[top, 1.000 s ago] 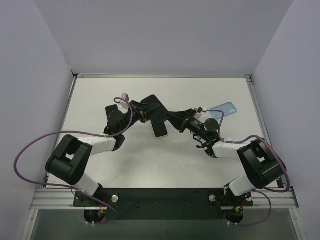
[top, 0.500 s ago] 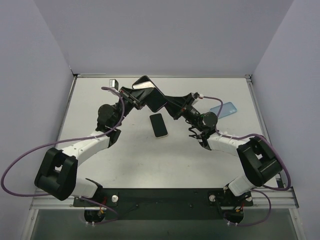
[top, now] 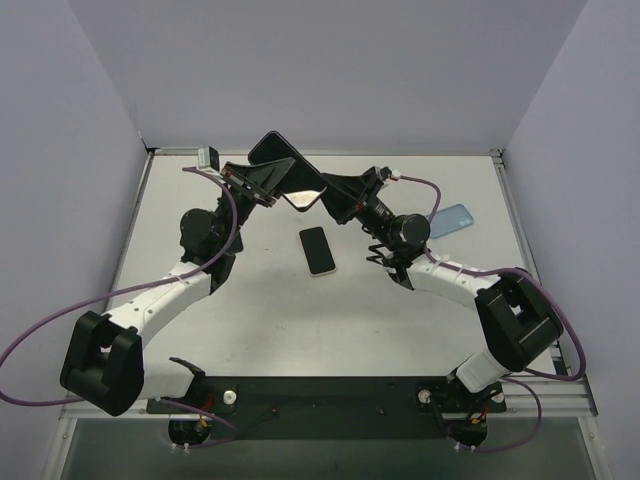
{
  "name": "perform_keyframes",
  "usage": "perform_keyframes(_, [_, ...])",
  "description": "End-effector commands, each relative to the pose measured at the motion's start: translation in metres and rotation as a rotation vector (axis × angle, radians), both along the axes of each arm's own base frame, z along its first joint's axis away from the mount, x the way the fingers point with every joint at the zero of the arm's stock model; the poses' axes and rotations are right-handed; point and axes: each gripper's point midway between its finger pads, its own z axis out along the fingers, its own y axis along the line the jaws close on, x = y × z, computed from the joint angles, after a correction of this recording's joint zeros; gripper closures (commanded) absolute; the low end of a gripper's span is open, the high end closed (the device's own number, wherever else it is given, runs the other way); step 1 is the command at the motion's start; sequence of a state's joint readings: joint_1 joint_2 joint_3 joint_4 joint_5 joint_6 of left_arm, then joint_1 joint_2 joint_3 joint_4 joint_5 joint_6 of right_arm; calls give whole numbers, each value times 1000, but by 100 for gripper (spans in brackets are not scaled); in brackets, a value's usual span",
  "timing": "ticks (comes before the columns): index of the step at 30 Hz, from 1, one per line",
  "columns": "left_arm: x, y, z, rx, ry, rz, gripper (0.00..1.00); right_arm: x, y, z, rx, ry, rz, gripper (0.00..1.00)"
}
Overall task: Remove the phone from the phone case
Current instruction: Remove the phone case from the phone.
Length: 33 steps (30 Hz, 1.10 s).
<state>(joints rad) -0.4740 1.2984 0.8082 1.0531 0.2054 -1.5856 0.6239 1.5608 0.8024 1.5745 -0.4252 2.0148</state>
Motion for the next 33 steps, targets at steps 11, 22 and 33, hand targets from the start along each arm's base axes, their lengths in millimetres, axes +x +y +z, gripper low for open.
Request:
perform_keyframes(11, [-241,56,159,-304,-862,-400,100,-3,33,-22,74,155,184,100])
perform_keyframes(22, [-233,72,166,-441,-750,-400,100,1,59,-37,39,153,212,100])
perform_keyframes(33, [-224,65,182,-385,-674,-363,100,7,78,-52,-11,113,217,100])
